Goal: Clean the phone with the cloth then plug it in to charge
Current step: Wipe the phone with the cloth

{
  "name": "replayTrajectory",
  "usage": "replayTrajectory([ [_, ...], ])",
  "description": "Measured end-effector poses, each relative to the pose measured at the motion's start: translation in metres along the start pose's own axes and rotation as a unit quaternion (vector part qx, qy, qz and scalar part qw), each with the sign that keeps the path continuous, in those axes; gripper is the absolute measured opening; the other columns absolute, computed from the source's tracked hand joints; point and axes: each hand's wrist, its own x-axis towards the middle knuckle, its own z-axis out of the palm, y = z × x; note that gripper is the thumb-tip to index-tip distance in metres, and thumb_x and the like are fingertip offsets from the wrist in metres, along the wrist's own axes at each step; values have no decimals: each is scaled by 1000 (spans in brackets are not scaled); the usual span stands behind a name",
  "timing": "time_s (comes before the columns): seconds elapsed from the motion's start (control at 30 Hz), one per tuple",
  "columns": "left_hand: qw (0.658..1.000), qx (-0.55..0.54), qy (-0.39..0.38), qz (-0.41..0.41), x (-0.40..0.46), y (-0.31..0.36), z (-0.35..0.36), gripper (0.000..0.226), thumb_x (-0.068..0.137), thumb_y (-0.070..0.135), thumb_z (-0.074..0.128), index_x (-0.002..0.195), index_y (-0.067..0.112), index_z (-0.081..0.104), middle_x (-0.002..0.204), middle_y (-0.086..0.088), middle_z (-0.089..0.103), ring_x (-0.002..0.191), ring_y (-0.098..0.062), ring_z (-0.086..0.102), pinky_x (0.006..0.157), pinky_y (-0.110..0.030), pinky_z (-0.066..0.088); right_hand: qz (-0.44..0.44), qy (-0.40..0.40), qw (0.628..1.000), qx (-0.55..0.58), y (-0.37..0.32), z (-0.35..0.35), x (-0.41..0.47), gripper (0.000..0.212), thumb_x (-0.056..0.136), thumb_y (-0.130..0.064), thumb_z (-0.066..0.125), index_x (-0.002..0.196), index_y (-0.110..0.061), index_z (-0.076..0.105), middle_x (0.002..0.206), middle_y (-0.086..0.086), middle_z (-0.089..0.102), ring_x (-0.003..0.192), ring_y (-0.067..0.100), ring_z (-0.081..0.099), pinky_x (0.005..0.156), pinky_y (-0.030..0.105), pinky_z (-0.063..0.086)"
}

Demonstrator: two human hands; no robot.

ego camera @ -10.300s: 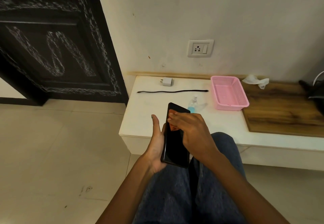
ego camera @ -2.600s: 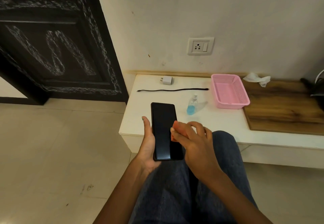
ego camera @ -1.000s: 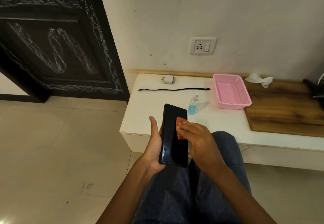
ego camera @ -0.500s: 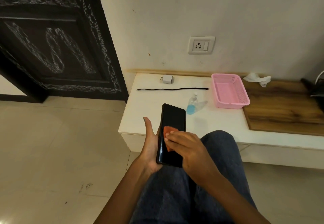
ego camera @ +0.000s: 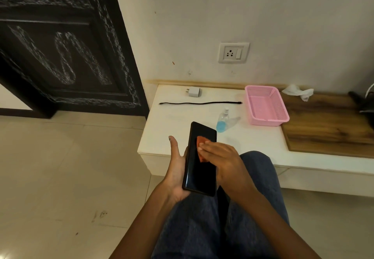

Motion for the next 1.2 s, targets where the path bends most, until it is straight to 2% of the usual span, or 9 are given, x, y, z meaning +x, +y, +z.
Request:
replayTrajectory([
  [0.2,1000,13,15,-6,3,2,-8,98,56,92,39,90,8,78,95,-17,73,89,-30,72,71,-41,59,-84,-25,996,-10,-25,6,-13,37,71,-2,65,108,-5,70,115,7,68,110,23,62,97,42,44],
  [0.27,1000,21,7,-9,0,2,-4,99,59,91,37,96,8,77,102,-18,72,95,-31,70,76,-42,58,-68,-21,997,-4,-15,1,-8,42,67,7,70,107,-6,70,114,7,68,109,22,63,96,38,44],
  [0.4,1000,12,-1,-3,-1,1,4,96,63,89,36,106,12,74,116,-21,67,105,-34,66,77,-44,57,8,5,1000,9,-5,-1,3,51,56,22,76,102,2,71,108,14,69,102,30,65,94,45,45],
  [0.57,1000,15,12,-1,1,2,-2,99,57,91,39,95,8,77,95,-17,73,88,-30,71,73,-42,59,-76,-9,997,4,-19,3,-11,29,78,-1,63,106,-4,70,112,8,69,107,23,63,96,33,46],
  [0.67,1000,9,18,0,-2,-2,2,100,61,89,39,109,8,72,109,-22,69,100,-35,68,78,-46,58,-46,-10,999,18,-10,2,-2,40,65,11,74,103,-3,72,109,8,70,104,25,65,92,39,49],
  [0.77,1000,3,18,5,-3,-1,5,99,64,89,38,113,9,70,113,-22,68,102,-36,67,79,-47,57,-19,9,1000,18,-12,4,4,35,68,8,66,102,-1,72,107,10,71,102,27,65,88,43,52],
  [0.93,999,17,37,8,-1,6,-4,106,57,93,35,113,6,59,100,-15,55,103,-30,54,102,-41,42,-54,4,998,37,-29,13,-19,27,80,-6,59,104,-7,72,111,3,70,106,20,63,93,37,49],
  [1.03,999,9,41,7,-4,5,-2,99,58,93,35,93,5,65,86,-13,62,87,-27,63,85,-40,53,-53,6,998,36,-26,10,-10,27,74,-3,64,99,-8,74,106,3,71,102,19,64,91,32,49],
  [1.2,1000,-15,11,14,-8,3,4,96,64,89,37,109,12,72,108,-21,70,99,-36,68,78,-49,57,-12,43,999,23,-19,8,16,30,66,8,62,92,-1,75,98,10,73,93,25,69,85,37,53],
])
